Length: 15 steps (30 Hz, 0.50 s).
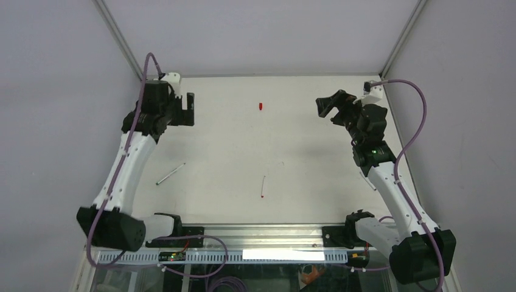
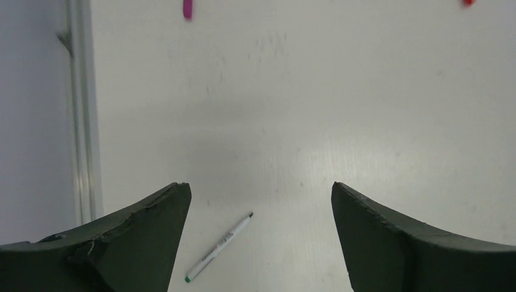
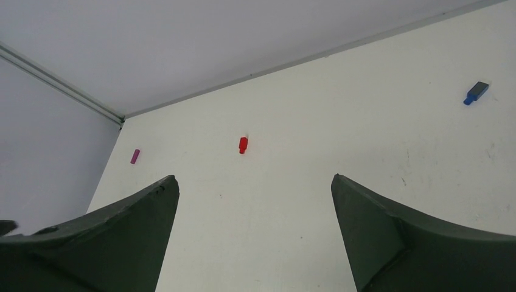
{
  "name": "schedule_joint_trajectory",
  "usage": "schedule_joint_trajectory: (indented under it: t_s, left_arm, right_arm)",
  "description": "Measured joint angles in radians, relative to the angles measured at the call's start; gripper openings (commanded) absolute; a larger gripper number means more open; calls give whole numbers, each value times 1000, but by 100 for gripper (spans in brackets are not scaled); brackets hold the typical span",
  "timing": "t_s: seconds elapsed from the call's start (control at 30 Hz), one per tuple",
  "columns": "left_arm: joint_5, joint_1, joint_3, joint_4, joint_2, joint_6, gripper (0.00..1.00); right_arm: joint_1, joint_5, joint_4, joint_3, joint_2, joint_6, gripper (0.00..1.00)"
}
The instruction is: Insert the pens into the pen caps
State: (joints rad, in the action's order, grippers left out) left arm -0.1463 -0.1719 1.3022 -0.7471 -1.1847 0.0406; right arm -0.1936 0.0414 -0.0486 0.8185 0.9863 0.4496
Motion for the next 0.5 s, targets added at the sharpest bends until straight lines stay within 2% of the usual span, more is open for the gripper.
schedule_joint_trajectory:
  t_s: [0.17,0.23,0.5]
  left_arm:
    - [73,55,-88,-108,-272,-6,81]
    - [81,55,-116,-134,-325,-8,79]
    - [35,58,-194,-197,-362,-50,76]
  right_arm:
    - [0,26,-18,-18,10,1,100]
    - [0,28,-21,-25,10,0,100]
    - [-9,35,-35,-31,19,-7,100]
